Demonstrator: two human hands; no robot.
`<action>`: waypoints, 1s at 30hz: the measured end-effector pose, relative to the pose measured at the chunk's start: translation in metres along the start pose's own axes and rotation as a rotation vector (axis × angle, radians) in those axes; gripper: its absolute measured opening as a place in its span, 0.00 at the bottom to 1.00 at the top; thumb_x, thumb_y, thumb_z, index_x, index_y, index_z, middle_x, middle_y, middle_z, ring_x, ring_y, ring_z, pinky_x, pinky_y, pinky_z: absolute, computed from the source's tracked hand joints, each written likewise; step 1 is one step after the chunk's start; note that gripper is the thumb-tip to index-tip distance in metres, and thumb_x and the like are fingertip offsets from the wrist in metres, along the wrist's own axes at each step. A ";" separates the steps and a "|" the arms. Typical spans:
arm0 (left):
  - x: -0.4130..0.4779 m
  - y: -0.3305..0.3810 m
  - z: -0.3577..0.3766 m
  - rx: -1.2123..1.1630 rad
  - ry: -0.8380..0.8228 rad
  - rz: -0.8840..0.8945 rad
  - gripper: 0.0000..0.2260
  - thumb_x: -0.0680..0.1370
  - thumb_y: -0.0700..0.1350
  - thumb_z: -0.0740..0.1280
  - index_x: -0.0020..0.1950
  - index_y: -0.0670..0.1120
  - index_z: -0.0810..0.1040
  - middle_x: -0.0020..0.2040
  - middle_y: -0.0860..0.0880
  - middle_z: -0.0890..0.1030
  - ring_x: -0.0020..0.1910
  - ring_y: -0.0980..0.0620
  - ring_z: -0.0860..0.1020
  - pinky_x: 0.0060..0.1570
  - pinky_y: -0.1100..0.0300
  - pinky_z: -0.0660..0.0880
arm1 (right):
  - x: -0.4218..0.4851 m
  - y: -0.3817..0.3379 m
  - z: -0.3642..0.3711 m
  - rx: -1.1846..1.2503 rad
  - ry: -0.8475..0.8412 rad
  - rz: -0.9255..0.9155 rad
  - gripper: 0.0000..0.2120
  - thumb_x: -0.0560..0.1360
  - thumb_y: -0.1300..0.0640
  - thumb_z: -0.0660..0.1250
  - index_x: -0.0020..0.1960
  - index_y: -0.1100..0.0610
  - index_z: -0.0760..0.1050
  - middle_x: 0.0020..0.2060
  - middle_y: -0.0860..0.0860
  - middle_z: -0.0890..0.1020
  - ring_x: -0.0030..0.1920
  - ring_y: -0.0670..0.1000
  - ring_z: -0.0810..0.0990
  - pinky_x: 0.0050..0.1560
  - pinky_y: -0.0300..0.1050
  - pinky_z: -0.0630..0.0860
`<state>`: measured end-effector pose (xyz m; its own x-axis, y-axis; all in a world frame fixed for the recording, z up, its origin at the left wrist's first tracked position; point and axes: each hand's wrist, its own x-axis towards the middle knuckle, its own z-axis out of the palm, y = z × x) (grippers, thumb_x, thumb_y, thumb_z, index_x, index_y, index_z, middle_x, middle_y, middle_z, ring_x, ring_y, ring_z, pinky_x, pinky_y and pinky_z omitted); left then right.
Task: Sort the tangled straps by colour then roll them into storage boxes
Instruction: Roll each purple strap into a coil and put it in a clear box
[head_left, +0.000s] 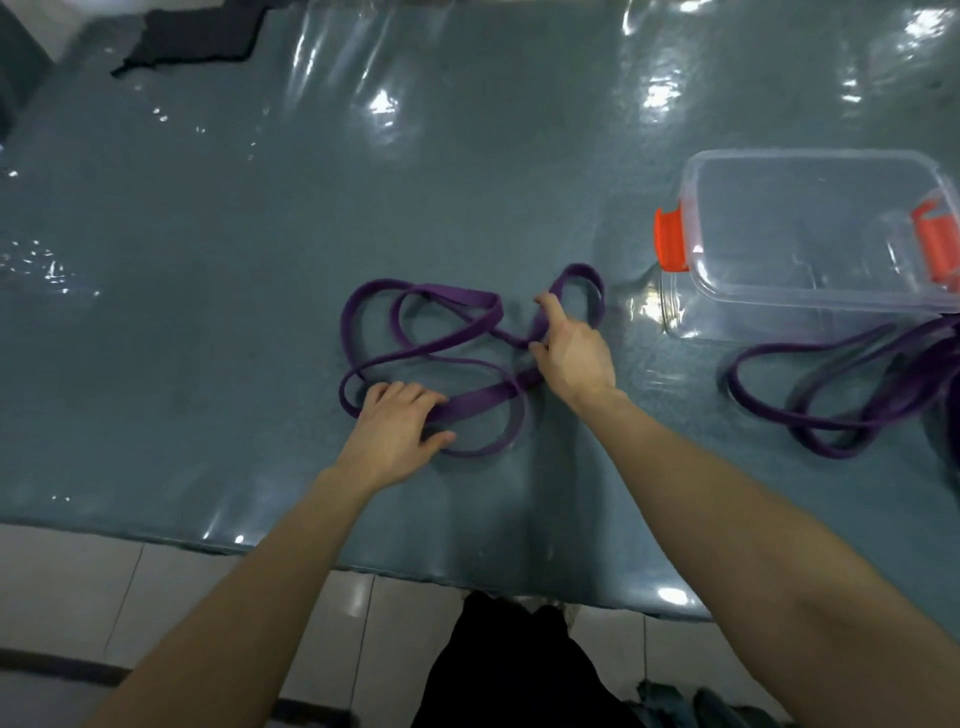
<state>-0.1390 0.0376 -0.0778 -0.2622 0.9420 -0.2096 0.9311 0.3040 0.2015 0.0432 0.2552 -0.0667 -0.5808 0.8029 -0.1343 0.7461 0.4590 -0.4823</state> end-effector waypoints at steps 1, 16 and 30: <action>0.000 -0.001 0.001 -0.003 -0.002 0.005 0.25 0.83 0.63 0.68 0.76 0.52 0.76 0.69 0.52 0.80 0.71 0.48 0.75 0.78 0.46 0.61 | 0.005 -0.002 -0.002 -0.023 -0.025 -0.017 0.25 0.82 0.56 0.68 0.77 0.50 0.67 0.52 0.60 0.85 0.51 0.65 0.84 0.50 0.59 0.82; 0.011 0.002 -0.056 -0.505 -0.042 -0.136 0.10 0.85 0.47 0.71 0.67 0.51 0.84 0.60 0.54 0.88 0.60 0.57 0.86 0.66 0.51 0.82 | 0.021 -0.043 -0.102 -0.423 0.171 -0.226 0.10 0.85 0.56 0.62 0.64 0.57 0.77 0.57 0.61 0.77 0.51 0.66 0.81 0.50 0.57 0.75; 0.098 0.103 -0.372 -0.851 0.334 0.219 0.58 0.67 0.62 0.86 0.88 0.58 0.54 0.84 0.57 0.66 0.81 0.56 0.66 0.80 0.52 0.63 | 0.014 -0.183 -0.391 -0.604 0.727 -0.781 0.17 0.80 0.67 0.63 0.65 0.56 0.78 0.63 0.58 0.78 0.55 0.59 0.81 0.50 0.52 0.77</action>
<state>-0.1633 0.2136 0.2783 -0.2849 0.9425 0.1748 0.5048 -0.0075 0.8632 0.0256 0.3306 0.3582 -0.7671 0.1690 0.6189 0.4221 0.8594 0.2885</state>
